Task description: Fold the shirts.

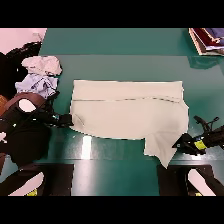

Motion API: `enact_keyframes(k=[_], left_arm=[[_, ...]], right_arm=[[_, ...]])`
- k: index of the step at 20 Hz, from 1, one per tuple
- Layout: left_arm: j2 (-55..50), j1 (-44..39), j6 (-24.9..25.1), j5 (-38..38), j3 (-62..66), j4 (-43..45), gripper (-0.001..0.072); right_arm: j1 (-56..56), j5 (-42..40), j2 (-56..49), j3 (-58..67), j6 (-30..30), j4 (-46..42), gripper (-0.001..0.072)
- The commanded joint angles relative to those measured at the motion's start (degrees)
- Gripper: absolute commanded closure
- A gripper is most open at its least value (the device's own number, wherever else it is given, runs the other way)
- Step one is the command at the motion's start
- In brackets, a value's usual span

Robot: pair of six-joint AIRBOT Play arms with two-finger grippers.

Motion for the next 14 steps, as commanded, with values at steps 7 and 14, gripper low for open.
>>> enact_keyframes(k=[7,14], left_arm=[[4.48,0.0,0.48,-4.85,0.02,5.9,0.0687],[26.97,0.0,-6.08,-20.22,-5.66,10.27,0.0686]], right_arm=[[9.51,-0.87,0.85,0.87,-0.09,-3.13,0.0697],[10.8,6.38,19.1,8.52,1.51,-6.93,0.0697]])
